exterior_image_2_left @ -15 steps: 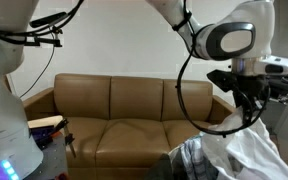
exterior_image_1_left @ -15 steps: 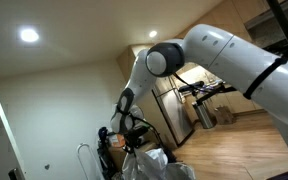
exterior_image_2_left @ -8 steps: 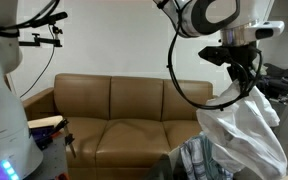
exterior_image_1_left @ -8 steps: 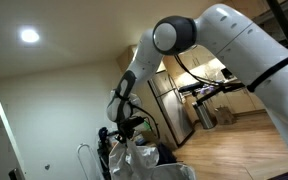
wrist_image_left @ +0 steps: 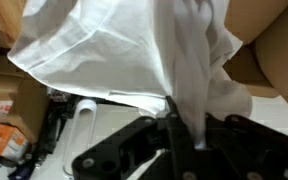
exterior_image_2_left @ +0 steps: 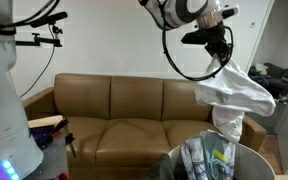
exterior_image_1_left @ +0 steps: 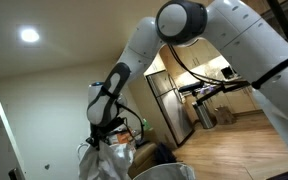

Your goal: Pick up one clothe and put it on the couch

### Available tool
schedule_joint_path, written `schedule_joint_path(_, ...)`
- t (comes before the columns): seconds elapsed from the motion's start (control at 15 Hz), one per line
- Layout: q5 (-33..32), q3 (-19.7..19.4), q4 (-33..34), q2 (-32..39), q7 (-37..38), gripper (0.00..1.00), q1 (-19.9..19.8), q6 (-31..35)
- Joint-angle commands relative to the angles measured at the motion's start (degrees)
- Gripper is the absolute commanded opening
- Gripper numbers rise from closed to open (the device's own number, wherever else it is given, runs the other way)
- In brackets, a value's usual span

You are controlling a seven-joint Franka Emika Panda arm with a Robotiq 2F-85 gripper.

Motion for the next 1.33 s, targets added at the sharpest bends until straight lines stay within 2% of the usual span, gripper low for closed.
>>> schedule_joint_path(0.0,-4.1,3.0,-0.9,-0.9,-1.2,0.02,3.2,6.4)
schedule_joint_path(0.07,-2.4,2.4,0.1,-0.5,0.0,0.07,2.4,2.1)
schedule_joint_path(0.27,-2.7,3.6,0.0,-0.1,-0.1,0.07,3.8,4.2)
schedule_joint_path(0.33,-2.7,3.5,0.0,0.0,-0.2,0.02,3.6,4.4)
schedule_joint_path(0.4,-1.4,4.8,0.8,1.0,-2.4,0.02,3.4,5.9)
schedule_joint_path(0.6,-5.6,6.1,6.0,5.5,-3.0,0.02,7.1,7.7)
schedule_joint_path(0.73,-10.4,6.2,9.7,8.8,-1.3,0.02,11.1,7.2)
schedule_joint_path(0.87,-12.0,7.7,14.7,13.0,-3.5,0.02,13.7,5.9)
schedule_joint_path(0.93,-11.1,9.1,16.0,14.5,-6.7,0.02,13.5,6.1)
schedule_joint_path(1.0,-10.0,7.6,10.6,10.6,-2.9,0.07,13.7,6.1)
schedule_joint_path(1.27,-9.8,8.7,14.6,14.7,-5.1,0.07,14.9,6.1)
